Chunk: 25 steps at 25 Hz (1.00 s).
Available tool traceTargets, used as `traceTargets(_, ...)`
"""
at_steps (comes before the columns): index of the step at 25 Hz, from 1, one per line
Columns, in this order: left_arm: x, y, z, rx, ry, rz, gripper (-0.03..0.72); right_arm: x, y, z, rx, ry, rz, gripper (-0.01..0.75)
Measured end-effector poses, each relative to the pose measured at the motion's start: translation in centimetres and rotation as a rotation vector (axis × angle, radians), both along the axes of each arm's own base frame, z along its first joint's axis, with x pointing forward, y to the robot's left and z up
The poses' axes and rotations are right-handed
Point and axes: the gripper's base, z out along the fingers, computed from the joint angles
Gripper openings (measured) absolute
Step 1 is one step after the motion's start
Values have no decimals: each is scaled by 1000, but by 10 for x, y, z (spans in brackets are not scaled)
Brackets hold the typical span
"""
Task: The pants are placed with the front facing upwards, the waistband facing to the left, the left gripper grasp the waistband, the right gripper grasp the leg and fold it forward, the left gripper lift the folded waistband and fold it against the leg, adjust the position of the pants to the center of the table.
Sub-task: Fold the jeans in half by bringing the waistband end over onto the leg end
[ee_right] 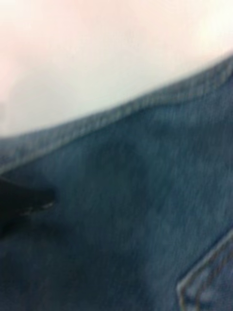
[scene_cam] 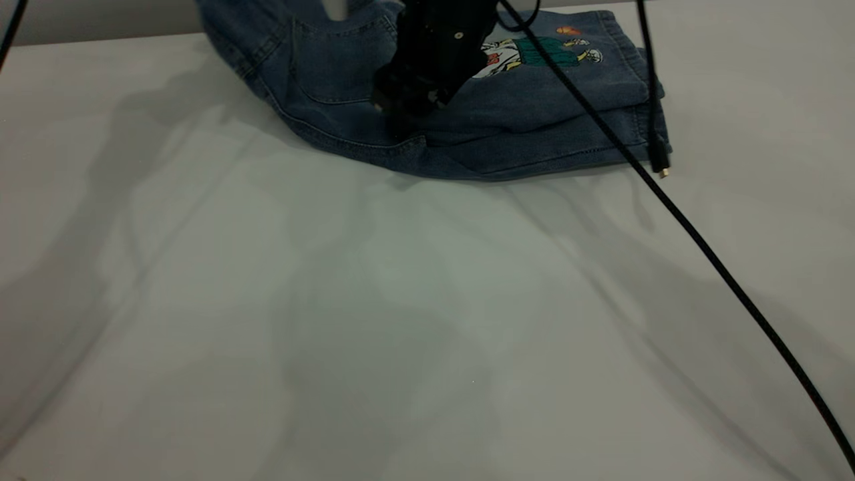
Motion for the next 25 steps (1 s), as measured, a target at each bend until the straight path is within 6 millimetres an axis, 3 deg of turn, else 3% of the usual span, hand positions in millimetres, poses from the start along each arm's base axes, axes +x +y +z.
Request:
traceTargets(6, -1, -17, 21, -36, -41, -63, 130, 0, 2, 4, -11, 6, 11, 439)
traceTargets(14, -1, -20, 30, -64, -52, -70, 130, 17, -3, 52, -73, -69, 40, 440)
traceTargets(20, -2, -27, 32, -110, -58, -95, 130, 39, -39, 81, -121, -95, -85, 440)
traceTargets(25, -4, -40, 33, -118, -62, -129, 130, 55, -91, 71, -133, 5, -253, 440)
